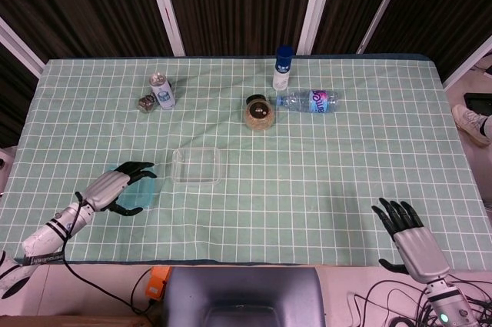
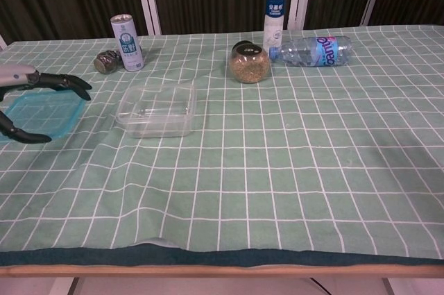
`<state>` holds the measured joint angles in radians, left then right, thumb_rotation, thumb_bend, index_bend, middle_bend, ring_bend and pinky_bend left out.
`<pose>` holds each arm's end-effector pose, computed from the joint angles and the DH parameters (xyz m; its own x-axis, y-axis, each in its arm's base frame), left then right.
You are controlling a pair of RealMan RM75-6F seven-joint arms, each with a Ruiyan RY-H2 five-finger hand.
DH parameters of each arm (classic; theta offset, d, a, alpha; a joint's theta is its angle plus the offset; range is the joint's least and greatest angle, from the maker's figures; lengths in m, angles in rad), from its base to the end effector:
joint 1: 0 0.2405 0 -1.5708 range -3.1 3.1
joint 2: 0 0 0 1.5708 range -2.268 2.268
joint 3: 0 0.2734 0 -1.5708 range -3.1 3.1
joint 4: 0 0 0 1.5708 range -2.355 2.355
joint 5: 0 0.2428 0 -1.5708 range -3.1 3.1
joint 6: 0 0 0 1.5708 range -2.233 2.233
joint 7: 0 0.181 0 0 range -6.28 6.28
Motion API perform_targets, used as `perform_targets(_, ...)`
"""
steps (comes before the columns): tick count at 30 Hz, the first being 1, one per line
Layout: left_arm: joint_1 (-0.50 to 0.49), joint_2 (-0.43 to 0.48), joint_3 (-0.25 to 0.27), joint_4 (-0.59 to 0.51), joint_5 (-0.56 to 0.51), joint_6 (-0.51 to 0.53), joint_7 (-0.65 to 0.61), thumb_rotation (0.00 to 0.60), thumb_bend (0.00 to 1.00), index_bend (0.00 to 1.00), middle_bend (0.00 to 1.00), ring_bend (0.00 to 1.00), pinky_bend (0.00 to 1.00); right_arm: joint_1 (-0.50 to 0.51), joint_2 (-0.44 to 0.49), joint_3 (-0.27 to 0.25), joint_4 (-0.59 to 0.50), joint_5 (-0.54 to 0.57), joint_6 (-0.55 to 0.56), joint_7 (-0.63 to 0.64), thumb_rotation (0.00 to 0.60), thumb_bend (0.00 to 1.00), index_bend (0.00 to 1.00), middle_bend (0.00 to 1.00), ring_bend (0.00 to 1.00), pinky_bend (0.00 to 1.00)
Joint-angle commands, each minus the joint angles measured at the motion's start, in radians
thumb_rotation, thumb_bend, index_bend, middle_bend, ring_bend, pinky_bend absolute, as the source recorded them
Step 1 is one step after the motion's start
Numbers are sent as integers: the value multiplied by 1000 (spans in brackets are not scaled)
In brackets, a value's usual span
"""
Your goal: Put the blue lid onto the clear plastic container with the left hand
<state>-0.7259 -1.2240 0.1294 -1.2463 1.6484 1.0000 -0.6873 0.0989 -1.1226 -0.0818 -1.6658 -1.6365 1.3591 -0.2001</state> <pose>-0.2761 0.3901 0.0435 0.3098 0.4817 0.8197 0.9125 -0.3928 -0.1140 -0.3217 -0.1859 0.0793 0.5462 -0.2185 0.8086 -0.8363 -0.1975 0.5115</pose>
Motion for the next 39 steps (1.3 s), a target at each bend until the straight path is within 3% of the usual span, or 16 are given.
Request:
perform_targets(1,-25,58,-54,-109,-37,-1,52,600,278,225,365,703,878,2,1,-1,-1,-1,-3,3,600,217,0,0,0,0)
perform_targets(6,-81,75,-126,-213,-108,-77,152,600,279,223,366,703,878,6,5,-3,-1,-5,-10,12,600,217,0,0,0,0)
perform_targets(12,-150,25,-210,-263,-264,-200,315,600,279,219,373,710,882,13,15,-3,-2,-2,-19,35,600,217,0,0,0,0)
perform_targets(18,-225,-89,-273,-252,-526,-286,581,600,278,212,384,715,888,20,32,-5,0,-6,-26,74,600,217,0,0,0,0)
perform_targets(27,-359,-250,-291,-216,-920,-257,916,600,278,198,392,715,886,35,53,-10,4,-8,-48,129,600,217,0,0,0,0)
perform_targets(33,-417,-326,-291,-183,-1068,-203,1051,600,278,176,392,714,884,38,68,-17,8,-23,-43,166,600,217,0,0,0,0)
perform_targets(39,-451,-345,-302,-190,-1187,-176,1130,600,278,157,391,714,884,39,76,-21,12,-31,-39,189,600,217,0,0,0,0)
